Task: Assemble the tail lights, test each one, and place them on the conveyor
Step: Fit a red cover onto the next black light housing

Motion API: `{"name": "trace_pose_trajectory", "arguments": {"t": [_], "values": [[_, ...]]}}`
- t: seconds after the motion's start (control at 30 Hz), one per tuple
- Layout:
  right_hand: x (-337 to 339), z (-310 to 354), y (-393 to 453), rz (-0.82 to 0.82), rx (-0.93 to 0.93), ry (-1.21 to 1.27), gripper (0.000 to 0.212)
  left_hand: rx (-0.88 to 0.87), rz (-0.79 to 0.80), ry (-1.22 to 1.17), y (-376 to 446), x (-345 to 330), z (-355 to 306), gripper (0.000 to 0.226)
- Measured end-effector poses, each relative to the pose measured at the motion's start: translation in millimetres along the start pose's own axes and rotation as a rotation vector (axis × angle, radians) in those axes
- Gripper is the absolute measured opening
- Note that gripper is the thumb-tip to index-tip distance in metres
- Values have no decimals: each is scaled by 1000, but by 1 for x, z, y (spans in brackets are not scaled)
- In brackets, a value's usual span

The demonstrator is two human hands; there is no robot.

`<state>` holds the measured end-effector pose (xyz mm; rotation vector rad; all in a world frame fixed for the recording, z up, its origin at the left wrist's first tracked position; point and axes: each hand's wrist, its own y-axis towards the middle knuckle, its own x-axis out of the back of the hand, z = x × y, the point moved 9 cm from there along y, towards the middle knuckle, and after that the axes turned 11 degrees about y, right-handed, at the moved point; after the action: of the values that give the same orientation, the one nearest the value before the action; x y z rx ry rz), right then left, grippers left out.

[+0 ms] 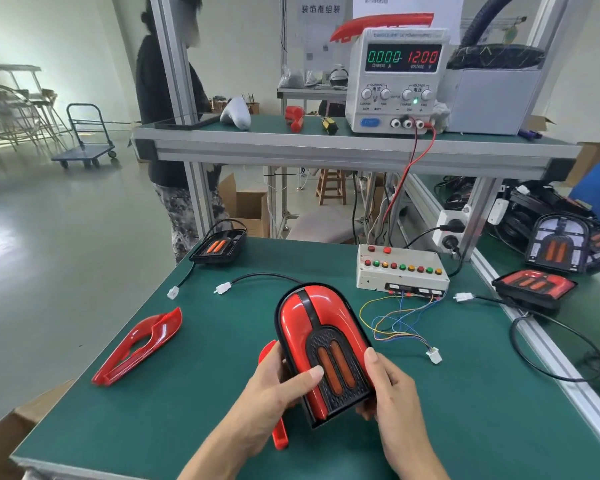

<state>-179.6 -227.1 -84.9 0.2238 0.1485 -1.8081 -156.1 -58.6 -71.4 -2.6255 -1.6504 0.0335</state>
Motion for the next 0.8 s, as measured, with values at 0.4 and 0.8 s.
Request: {"name": "trace_pose_trajectory", "arguments": {"t": [0.4,0.8], "values": [[2,1,-2,22,110,-35,53,110,-381,222,41,46,-52,57],[-2,2,-10,160,42,74,27,165,-508,212,42,51,-45,50]]}}
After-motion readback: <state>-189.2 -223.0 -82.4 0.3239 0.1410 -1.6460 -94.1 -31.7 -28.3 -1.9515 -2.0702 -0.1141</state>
